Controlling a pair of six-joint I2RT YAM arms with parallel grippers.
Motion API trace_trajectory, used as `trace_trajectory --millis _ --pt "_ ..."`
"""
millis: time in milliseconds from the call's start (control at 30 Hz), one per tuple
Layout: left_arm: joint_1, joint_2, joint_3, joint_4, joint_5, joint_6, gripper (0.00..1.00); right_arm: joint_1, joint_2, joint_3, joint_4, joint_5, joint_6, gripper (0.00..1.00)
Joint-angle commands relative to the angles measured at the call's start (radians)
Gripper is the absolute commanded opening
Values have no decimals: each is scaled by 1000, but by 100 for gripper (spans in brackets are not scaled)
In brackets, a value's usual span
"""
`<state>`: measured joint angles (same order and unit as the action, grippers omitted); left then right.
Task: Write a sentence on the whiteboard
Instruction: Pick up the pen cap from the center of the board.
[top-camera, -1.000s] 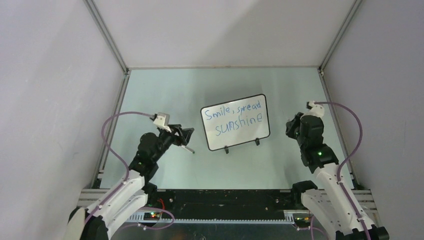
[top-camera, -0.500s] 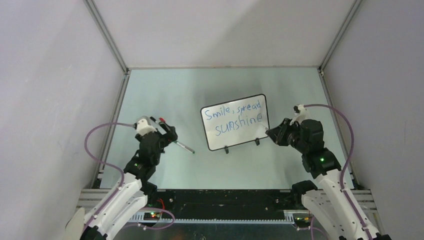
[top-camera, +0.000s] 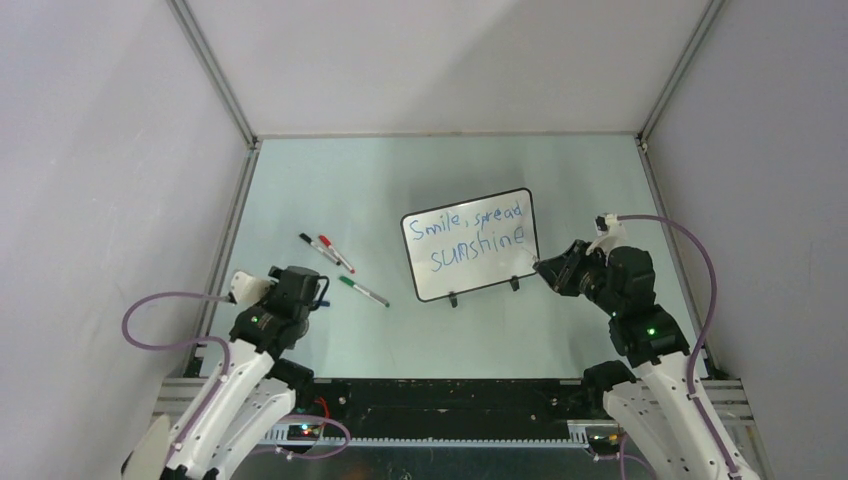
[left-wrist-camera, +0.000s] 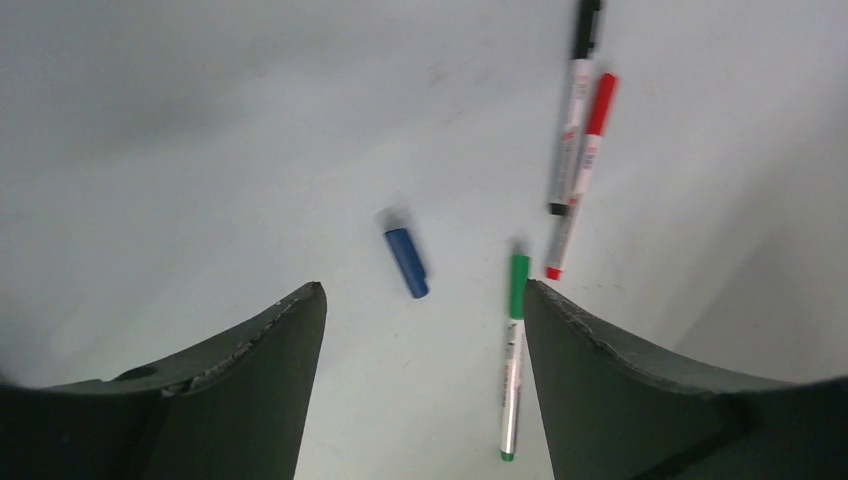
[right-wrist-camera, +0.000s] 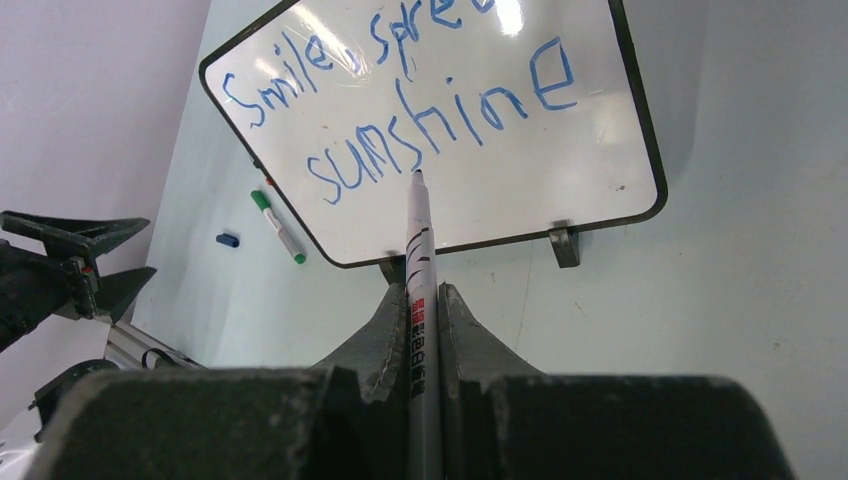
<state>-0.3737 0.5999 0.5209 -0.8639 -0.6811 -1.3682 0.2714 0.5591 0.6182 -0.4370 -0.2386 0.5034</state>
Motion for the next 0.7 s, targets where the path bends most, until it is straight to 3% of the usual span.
trace_trajectory --millis 0,300,667 --pt "69 77 29 -83 75 -177 76 6 -8 -9 20 20 -8 0" --pt "180 312 61 -9 235 -193 56 4 -28 -24 20 40 -29 0" --pt "238 473 108 82 321 -187 52 -6 -34 -26 23 46 -43 0"
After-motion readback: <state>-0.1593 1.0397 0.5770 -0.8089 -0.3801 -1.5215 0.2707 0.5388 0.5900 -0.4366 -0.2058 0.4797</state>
